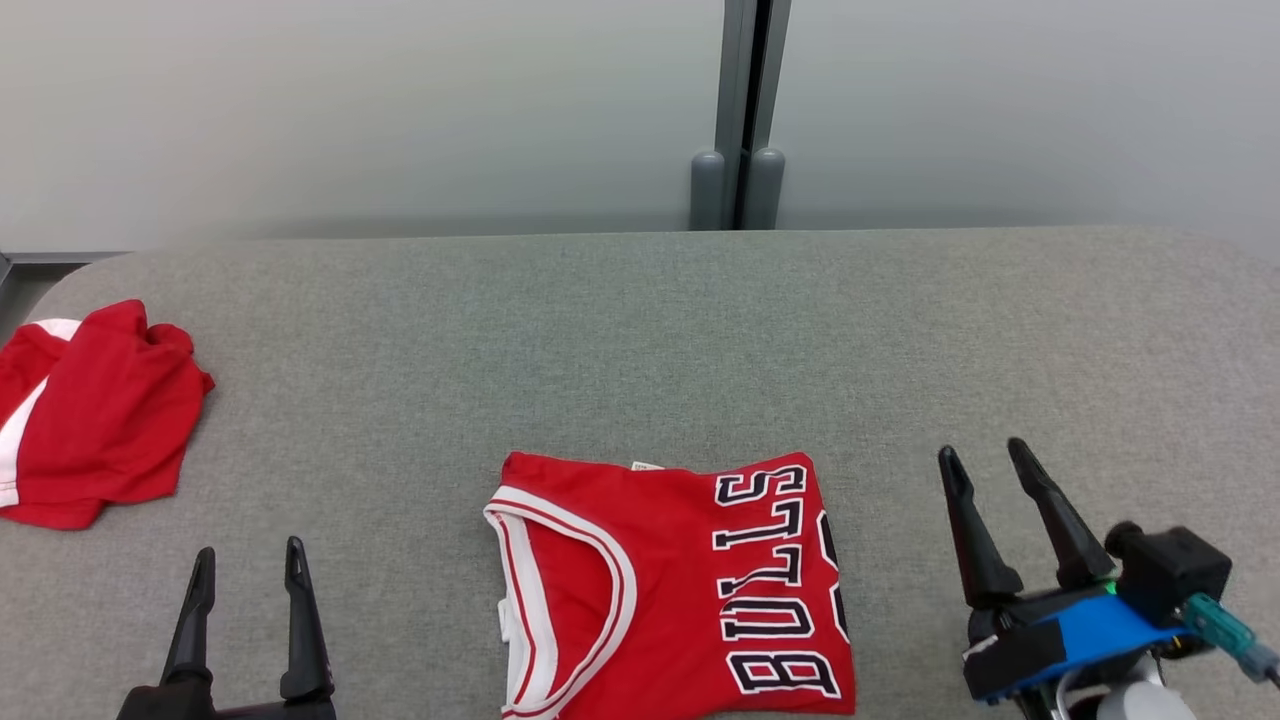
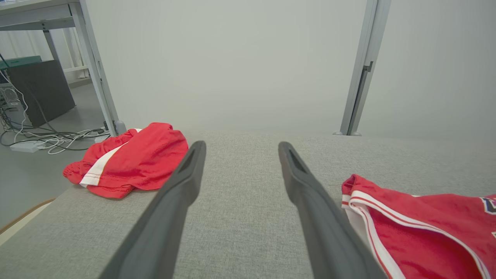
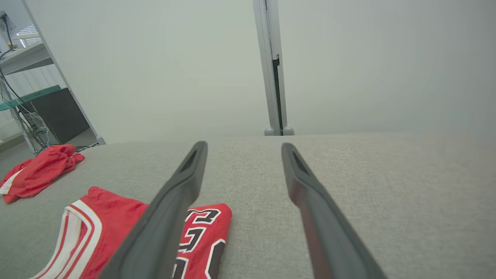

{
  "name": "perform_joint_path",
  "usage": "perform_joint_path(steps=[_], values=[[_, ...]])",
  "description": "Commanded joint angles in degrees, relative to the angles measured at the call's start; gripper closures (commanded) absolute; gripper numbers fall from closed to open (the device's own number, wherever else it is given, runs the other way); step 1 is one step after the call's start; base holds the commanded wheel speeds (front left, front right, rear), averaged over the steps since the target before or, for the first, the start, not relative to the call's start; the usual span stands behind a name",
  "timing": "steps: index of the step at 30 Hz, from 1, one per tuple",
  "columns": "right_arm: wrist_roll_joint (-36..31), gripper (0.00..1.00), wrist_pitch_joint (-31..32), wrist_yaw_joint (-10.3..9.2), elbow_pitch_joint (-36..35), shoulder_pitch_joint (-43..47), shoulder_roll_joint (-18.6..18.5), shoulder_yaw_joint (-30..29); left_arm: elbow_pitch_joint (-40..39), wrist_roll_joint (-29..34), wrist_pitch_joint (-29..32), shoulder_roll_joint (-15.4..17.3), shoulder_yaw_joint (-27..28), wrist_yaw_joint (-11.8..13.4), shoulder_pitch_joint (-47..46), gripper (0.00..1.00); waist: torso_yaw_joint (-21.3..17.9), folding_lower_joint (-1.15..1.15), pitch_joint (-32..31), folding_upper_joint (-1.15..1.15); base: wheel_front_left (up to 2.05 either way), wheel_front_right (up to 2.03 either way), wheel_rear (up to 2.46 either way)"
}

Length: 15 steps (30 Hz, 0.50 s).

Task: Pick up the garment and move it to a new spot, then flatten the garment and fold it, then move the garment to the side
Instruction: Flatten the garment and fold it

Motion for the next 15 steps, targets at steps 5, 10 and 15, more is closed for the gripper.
perform_joint_path(steps=[5,10,15], values=[[-2.41,0.00,-1.42,0.01,-0.46,5.73,1.77,-3.74,1.02,0.74,-0.27,-0.06,0.62,-0.03,0.81,0.00,-0.67,0.00,-0.76,0.00,0.00,0.00,0.00],[-3.55,0.00,-1.87,0.01,0.08,8.16,3.17,-5.41,1.92,1.59,-0.28,-0.05,0.62,0.10,0.99,0.00,-0.74,0.00,-1.73,0.00,0.00,0.00,0.00],[-6.06,0.00,-2.33,0.01,0.83,9.20,4.07,-6.04,3.41,2.07,-0.27,0.49,0.73,-0.18,-0.24,0.00,-0.23,0.00,-2.48,0.00,0.00,0.00,0.00]])
